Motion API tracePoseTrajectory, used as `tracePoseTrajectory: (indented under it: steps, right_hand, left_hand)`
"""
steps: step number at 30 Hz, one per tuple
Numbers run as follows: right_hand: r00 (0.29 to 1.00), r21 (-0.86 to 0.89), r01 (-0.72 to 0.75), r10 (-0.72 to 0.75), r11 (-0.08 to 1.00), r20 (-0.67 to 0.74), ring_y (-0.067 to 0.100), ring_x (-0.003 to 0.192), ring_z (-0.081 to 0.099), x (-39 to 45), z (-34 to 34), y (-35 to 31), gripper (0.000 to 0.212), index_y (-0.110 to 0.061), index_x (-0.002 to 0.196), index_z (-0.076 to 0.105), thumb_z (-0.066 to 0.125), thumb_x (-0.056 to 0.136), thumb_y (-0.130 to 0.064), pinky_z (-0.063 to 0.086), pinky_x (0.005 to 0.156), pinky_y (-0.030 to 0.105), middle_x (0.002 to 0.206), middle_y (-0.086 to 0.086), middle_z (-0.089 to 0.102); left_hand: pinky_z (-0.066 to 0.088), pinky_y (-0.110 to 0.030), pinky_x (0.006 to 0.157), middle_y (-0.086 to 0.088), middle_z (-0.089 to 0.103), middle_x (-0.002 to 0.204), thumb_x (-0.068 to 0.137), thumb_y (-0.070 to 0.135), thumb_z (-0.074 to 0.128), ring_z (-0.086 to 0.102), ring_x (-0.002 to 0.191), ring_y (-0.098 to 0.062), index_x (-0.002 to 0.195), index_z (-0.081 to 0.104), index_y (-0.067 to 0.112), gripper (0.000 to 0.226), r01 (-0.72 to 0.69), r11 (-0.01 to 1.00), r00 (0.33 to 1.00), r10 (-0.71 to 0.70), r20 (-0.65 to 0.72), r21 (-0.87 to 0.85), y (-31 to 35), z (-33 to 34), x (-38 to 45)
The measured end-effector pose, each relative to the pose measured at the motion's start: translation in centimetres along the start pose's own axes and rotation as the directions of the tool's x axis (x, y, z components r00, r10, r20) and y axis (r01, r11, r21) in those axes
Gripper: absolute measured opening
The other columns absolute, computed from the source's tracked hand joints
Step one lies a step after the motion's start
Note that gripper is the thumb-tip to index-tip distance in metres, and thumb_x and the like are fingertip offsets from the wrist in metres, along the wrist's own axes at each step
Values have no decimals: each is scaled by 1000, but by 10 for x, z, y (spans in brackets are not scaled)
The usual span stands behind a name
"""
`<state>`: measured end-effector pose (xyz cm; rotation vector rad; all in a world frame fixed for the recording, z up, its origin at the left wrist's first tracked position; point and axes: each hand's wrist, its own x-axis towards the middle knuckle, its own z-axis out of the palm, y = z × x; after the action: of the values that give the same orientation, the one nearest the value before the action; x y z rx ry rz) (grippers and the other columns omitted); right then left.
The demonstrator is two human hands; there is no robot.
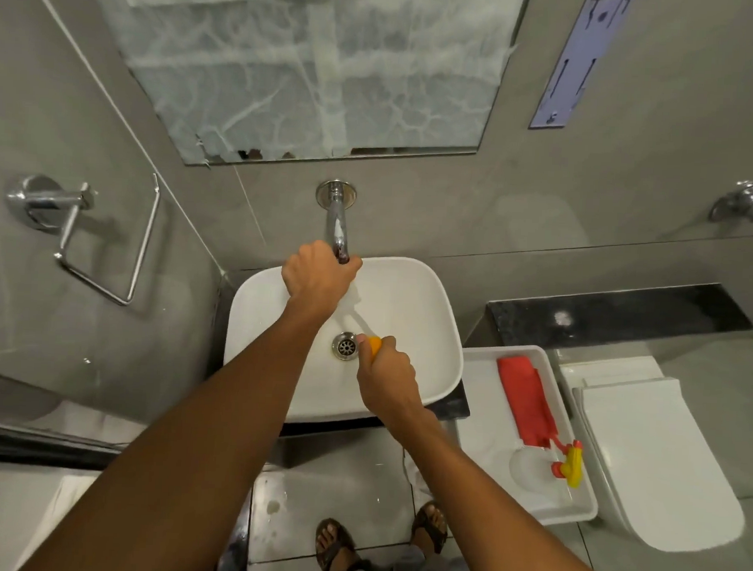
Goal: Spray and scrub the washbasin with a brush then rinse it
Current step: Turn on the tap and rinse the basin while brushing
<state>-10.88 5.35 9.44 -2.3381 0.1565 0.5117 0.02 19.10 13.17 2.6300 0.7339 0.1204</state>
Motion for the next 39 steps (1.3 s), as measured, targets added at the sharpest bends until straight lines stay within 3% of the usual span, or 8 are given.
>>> tracePoseTrajectory:
  steps: [8,11,16,20,25,34,36,39]
  right_hand:
    - [999,17,-29,29,999,-19,31,95,65,-15,8,4,45,-16,109,46,31,107,-59,57,87,46,109,12,66]
    - [999,21,-32,33,999,-32,27,88,58,-22,12,8,39,-18,105,42,32,108,-56,54,83,44,110,14,66]
    - [998,28,-41,42,999,-53,40,104,66,-29,14,11,53,-7,117,52,31,109,-55,51,86,45,116,20,68]
    - [997,17,-38,39,999,-61,42,106,66,-34,17,12,56,-4,121,53,32,109,-55,53,90,47,116,22,68]
    - [997,0,-34,34,999,-69,40,104,67,-42,23,12,57,-4,122,53,32,109,-56,55,90,47,115,21,68]
    - [995,110,-81,86,991,-43,33,94,66,-47,20,7,58,-5,119,59,34,108,-55,49,82,37,105,14,67]
    - [977,417,-210,175,884,123,19,62,53,-47,14,6,50,-13,96,59,36,108,-56,44,59,31,81,5,56]
    - [800,735,-598,178,320,573,6,36,31,-47,3,13,47,-16,79,47,42,109,-52,28,31,17,58,-3,37]
  left_hand:
    - [52,-41,88,-8,65,94,99,41,64,65,94,-32,103,72,11,32,-20,1000,989,21,150,-6,8,2,5]
    - [47,-39,87,-11,63,96,97,42,64,59,93,-34,95,67,13,29,-83,997,968,82,238,-5,1,-4,11]
    - [53,-46,85,-18,68,92,102,33,65,60,87,-30,96,70,-1,34,-324,920,824,389,411,-222,-33,-18,33]
    - [46,-39,75,-2,58,83,103,32,64,55,83,-25,94,67,7,26,-423,863,742,505,441,-277,-40,-18,45]
    - [43,-46,93,-1,62,93,103,40,60,60,93,-27,86,56,26,22,-451,853,744,522,418,-263,-46,-13,45]
    - [32,-46,95,3,58,88,101,41,58,58,98,-27,92,62,22,21,-419,879,786,477,393,-229,-45,-7,41]
    - [32,-45,94,2,57,87,102,41,58,57,96,-28,90,59,22,22,-411,882,795,470,383,-229,-44,-6,39]
    - [33,-44,91,4,54,82,101,41,58,56,94,-29,85,53,24,24,-396,889,808,456,372,-230,-44,-5,37]
